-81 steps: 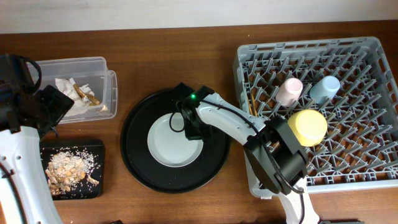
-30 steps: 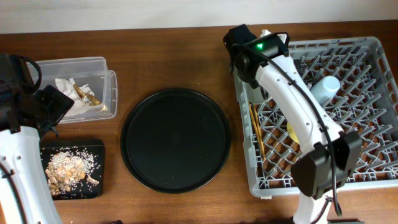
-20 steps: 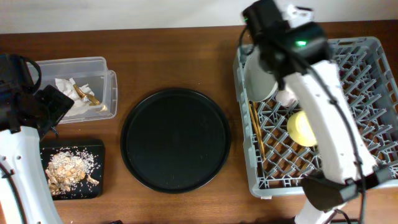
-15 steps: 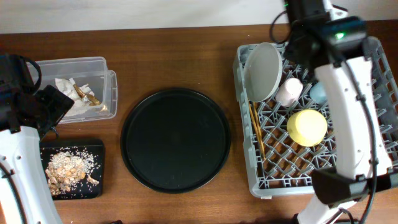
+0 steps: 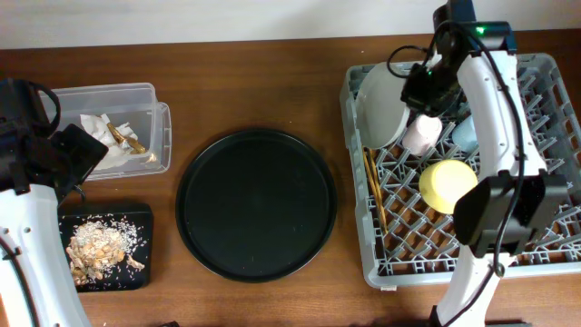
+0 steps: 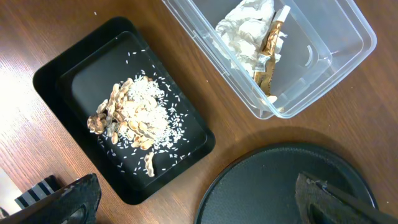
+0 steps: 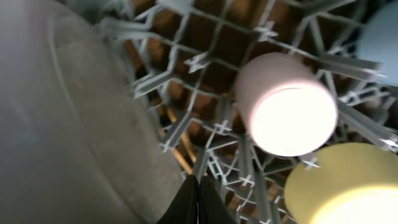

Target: Sort waste into correct bins and load items into the dishwasher rack

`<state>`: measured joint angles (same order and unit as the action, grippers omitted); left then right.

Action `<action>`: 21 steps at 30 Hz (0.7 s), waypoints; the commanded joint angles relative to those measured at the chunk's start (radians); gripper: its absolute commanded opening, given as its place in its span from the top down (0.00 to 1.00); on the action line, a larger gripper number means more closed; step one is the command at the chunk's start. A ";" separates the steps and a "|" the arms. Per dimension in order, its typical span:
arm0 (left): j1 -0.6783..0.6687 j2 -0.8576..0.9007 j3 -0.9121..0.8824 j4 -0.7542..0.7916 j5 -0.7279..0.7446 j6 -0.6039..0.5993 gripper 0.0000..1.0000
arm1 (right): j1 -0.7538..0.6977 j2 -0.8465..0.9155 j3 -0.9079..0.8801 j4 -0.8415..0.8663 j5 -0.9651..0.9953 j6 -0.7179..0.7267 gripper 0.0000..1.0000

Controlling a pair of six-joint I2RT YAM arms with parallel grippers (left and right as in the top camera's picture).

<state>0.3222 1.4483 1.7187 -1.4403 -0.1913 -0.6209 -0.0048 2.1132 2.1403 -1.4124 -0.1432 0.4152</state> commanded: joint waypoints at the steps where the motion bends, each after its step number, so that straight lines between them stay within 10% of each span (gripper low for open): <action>1: 0.006 -0.005 0.007 -0.002 0.000 0.011 0.01 | 0.004 -0.031 -0.002 -0.004 -0.066 -0.045 0.96; 21: 0.006 -0.005 0.007 -0.002 0.000 0.011 0.01 | 0.006 -0.629 -0.022 -0.286 -0.014 -0.166 0.96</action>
<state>0.3222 1.4483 1.7187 -1.4406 -0.1913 -0.6209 -0.0048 1.5612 2.1368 -1.6684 -0.2134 0.2905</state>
